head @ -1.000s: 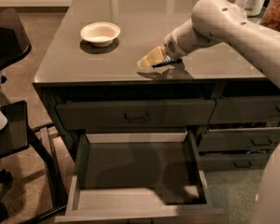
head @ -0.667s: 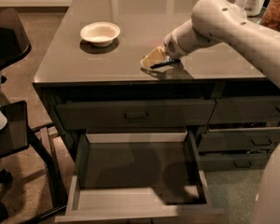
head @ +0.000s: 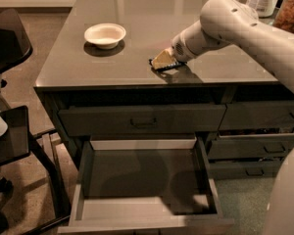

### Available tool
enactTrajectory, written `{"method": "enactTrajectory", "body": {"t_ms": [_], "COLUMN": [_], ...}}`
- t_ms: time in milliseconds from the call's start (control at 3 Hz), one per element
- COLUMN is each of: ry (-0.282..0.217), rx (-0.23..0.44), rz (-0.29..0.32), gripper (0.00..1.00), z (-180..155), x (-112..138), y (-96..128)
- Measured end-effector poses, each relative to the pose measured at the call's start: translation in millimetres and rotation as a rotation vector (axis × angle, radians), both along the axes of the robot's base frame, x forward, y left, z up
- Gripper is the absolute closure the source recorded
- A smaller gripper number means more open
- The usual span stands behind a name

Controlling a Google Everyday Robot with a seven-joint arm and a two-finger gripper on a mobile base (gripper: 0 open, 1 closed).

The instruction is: Place rxbar blueberry into middle drawer

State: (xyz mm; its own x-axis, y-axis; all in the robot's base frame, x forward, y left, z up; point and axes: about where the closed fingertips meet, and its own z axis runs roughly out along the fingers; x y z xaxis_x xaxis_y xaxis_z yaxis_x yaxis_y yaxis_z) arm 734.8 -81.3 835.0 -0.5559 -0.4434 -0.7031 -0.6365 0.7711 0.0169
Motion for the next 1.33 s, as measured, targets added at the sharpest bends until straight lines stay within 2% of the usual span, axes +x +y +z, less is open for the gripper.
{"method": "enactTrajectory", "body": {"t_ms": [333, 667, 1000, 1333], "ry": [0.000, 0.007, -0.006, -0.044], "rx": [0.000, 0.002, 0.010, 0.018], "rz": [0.000, 0.020, 0.047, 0.075], "gripper": [0.96, 1.00, 1.00, 1.00], "z": [4, 3, 6, 21], "x": [0, -6, -19, -38], "y": [0, 6, 11, 12]}}
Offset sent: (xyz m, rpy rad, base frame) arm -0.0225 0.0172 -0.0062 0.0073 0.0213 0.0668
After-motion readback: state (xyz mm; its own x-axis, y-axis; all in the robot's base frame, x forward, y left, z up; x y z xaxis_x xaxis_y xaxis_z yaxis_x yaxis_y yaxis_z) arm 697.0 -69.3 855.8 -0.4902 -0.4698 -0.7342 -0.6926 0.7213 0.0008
